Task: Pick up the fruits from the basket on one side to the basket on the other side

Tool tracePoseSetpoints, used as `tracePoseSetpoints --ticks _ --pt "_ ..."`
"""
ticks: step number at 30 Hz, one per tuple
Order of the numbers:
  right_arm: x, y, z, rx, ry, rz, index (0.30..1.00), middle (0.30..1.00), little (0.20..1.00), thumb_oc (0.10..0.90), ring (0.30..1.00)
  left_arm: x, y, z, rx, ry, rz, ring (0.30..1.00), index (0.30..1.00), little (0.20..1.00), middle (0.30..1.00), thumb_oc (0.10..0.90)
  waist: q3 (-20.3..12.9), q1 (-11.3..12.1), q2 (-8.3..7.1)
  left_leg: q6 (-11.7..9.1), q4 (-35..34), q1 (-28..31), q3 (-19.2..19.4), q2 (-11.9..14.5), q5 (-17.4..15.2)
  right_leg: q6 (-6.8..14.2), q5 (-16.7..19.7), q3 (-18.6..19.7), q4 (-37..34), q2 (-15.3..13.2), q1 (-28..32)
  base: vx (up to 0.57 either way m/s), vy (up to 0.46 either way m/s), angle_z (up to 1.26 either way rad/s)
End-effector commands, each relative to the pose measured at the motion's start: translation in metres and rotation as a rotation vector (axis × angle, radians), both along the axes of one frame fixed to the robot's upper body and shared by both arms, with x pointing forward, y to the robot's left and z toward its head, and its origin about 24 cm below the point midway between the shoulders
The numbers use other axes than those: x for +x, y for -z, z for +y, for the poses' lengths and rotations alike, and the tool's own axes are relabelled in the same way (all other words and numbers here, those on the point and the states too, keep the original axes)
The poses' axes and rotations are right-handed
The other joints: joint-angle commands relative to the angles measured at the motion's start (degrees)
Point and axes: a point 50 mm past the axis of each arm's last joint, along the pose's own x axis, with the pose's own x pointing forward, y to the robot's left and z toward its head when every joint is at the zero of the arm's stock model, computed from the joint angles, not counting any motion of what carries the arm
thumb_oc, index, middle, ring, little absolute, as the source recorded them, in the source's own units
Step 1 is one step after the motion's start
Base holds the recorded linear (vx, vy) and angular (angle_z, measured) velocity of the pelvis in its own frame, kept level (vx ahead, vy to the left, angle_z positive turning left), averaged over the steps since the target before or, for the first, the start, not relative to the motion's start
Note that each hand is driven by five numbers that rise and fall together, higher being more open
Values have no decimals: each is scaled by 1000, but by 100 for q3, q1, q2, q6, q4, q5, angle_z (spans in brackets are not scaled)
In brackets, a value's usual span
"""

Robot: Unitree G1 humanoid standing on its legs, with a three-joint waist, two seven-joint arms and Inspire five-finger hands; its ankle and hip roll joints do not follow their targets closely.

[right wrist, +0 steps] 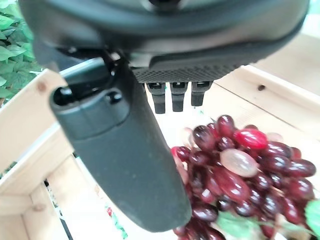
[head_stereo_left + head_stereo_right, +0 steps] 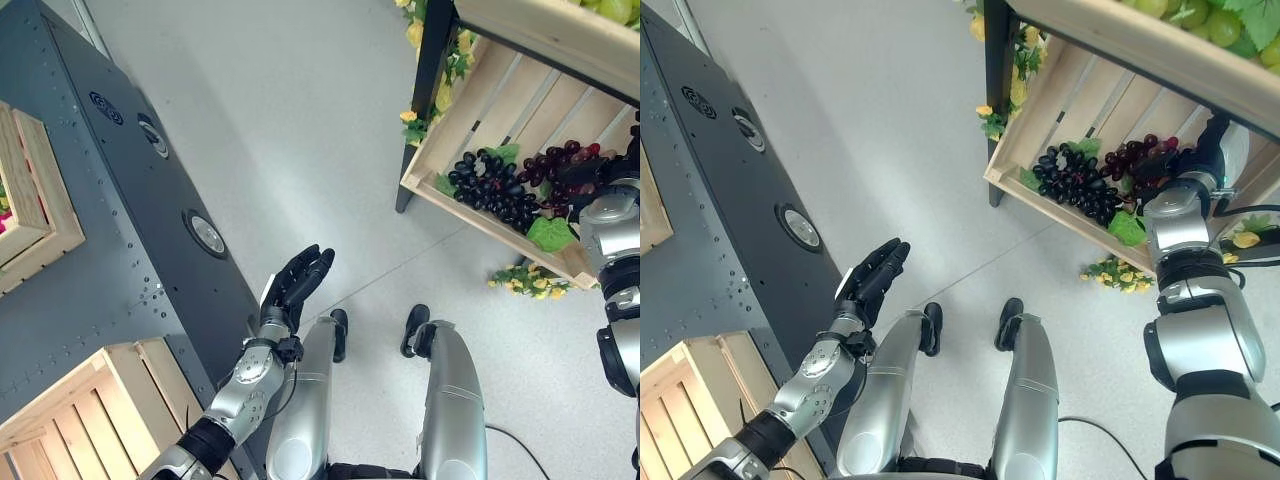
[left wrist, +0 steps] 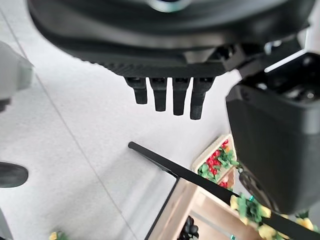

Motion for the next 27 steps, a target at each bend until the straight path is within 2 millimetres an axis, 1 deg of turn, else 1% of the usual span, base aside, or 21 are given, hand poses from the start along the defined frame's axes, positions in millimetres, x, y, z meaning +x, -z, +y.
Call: tracePoseSetpoints --ticks 1,4,6,7,10,11,14,15,16,17,18,20,21,25,26,27 --pt "-9 -66 -7 -79 -5 -266 900 900 900 800 900 -1 -35 -14 -36 51 -203 900 900 900 900 800 -80 -7 100 553 -128 595 411 -172 -461 -208 -386 -233 -86 -16 938 41 -28 4" --pt "-6 -66 3 -84 -62 -292 900 900 900 800 900 -1 -33 -15 -40 58 -193 900 900 900 900 800 -80 -36 83 513 -231 790 429 -162 -407 -210 -396 -245 -184 -27 1140 9 -5 1" --pt "-2 -60 14 -92 -119 -288 900 900 900 800 900 -1 -31 -16 -50 62 -178 900 900 900 900 800 -80 -63 63 481 -339 969 452 -154 -353 -210 -392 -239 -287 -20 1319 0 0 0" --pt "0 -53 22 -100 -167 -283 900 900 900 800 900 -1 -29 -17 -55 62 -169 900 900 900 900 800 -80 -88 37 460 -442 1129 473 -141 -312 -208 -380 -244 -393 -24 1476 0 0 0" --pt "2 -39 32 -111 -239 -265 900 900 900 800 900 -1 -23 -18 -53 56 -141 900 900 900 900 800 -80 -122 1 434 -563 1349 495 -122 -266 -203 -364 -248 -522 -28 1700 9 0 4" --pt "3 -30 38 -116 -273 -255 900 900 900 800 900 0 -19 -17 -54 46 -117 900 900 900 900 800 -82 -138 -25 416 -633 1461 496 -110 -242 -195 -355 -246 -587 -20 1821 34 -18 6" --pt "3 11 58 -135 -370 -167 900 900 900 800 900 0 3 -9 10 5 -28 900 900 900 900 800 -173 -195 -153 385 -854 1786 540 -19 -212 -160 -284 -250 -887 14 2185 54 -39 5" --pt "3 17 60 -137 -383 -152 900 900 900 800 900 0 5 -8 21 3 -15 900 900 900 900 800 -192 -202 -172 383 -889 1825 541 -12 -215 -154 -275 -250 -928 20 2229 56 -50 1" --pt "1 28 65 -146 -409 -119 900 900 900 800 900 -2 12 -6 48 2 10 900 900 900 900 800 -240 -215 -207 373 -977 1916 550 8 -209 -144 -256 -255 -1026 34 2333 69 -54 2" --pt "-2 46 70 -168 -445 -61 900 900 900 800 900 -4 22 -1 86 2 53 900 900 900 900 800 -320 -239 -253 348 -1121 2065 566 48 -186 -125 -214 -249 -1202 66 2509 80 -52 4" --pt "-3 53 72 -170 -459 -40 900 900 900 800 900 -5 27 0 98 3 70 900 900 900 900 800 -351 -250 -269 338 -1184 2124 573 61 -187 -113 -197 -246 -1270 75 2574 85 -43 7" --pt "-8 72 77 -160 -492 10 900 900 900 800 900 -10 40 5 123 0 123 900 900 900 900 800 -438 -290 -314 314 -1367 2308 607 102 -168 -71 -129 -208 -1491 112 2761 84 -34 1" --pt "-13 89 83 -143 -515 50 900 900 900 800 900 -14 50 8 147 -2 167 900 900 900 900 800 -524 -314 -352 291 -1571 2471 621 117 -120 -30 -59 -185 -1719 141 2933 90 -39 -3" --pt "-22 120 94 -98 -578 133 900 900 900 800 900 -21 69 12 188 -13 261 900 900 900 900 800 -721 -350 -433 214 -1978 2808 640 145 10 56 80 -152 -2201 197 3305 84 -44 -5" --pt "-23 124 96 -93 -587 141 900 900 900 800 900 -22 72 13 191 -13 269 900 900 900 900 800 -743 -352 -442 208 -2017 2849 643 149 20 63 94 -150 -2258 206 3353 86 -41 -6" --pt "-26 133 101 -88 -623 164 900 900 900 800 900 -24 76 14 203 -14 294 900 900 900 900 800 -816 -358 -461 178 -2163 2977 640 151 63 84 130 -150 -2424 234 3492 89 -35 -4"
